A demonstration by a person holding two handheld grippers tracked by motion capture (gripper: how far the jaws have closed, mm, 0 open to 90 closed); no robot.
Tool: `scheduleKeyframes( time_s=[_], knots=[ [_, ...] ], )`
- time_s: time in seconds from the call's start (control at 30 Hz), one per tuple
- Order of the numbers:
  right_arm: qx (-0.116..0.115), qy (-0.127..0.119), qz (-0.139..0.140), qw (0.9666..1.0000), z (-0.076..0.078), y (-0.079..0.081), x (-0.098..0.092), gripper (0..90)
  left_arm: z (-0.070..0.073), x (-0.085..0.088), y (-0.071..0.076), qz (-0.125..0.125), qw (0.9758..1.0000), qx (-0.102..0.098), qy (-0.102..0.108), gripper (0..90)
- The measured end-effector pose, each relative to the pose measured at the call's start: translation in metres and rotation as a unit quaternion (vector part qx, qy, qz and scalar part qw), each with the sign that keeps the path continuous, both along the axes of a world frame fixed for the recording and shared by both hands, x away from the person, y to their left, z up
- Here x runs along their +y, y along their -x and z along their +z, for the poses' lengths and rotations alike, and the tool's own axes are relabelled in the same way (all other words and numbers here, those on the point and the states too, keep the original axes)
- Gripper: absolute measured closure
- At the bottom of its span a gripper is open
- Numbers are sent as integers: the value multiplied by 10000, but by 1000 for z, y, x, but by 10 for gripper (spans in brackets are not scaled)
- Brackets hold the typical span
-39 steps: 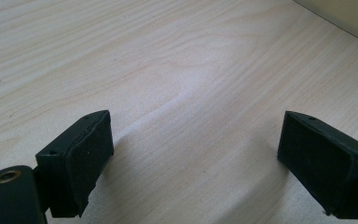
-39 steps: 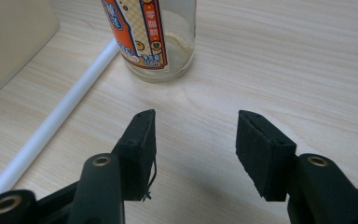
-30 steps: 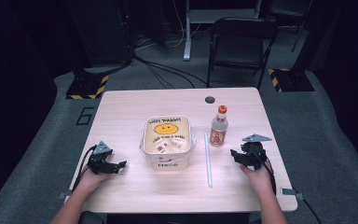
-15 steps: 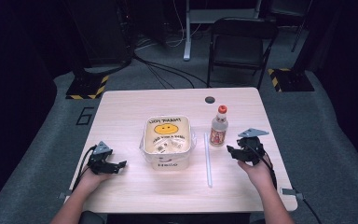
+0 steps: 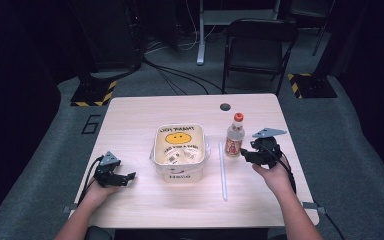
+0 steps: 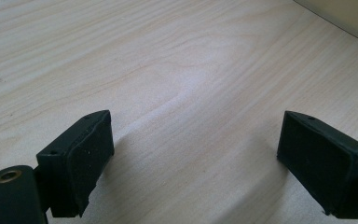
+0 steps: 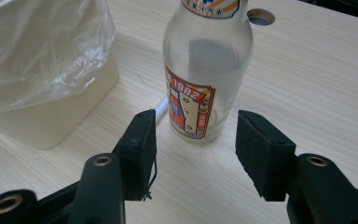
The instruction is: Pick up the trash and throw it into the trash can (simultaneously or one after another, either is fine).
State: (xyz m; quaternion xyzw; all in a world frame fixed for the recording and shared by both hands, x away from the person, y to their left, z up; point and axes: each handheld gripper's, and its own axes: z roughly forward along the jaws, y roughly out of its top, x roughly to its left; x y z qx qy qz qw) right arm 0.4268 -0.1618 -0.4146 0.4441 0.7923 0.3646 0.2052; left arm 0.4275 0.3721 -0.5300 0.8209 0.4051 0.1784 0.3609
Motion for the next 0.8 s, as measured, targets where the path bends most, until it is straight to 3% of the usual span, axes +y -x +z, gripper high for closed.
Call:
scheduleKeyframes(
  time_s=[0.8],
  knots=[
    [-117,-132,-35,9998,41,-10,-3,466,0,0,0,2,10000,4,6,105]
  ],
)
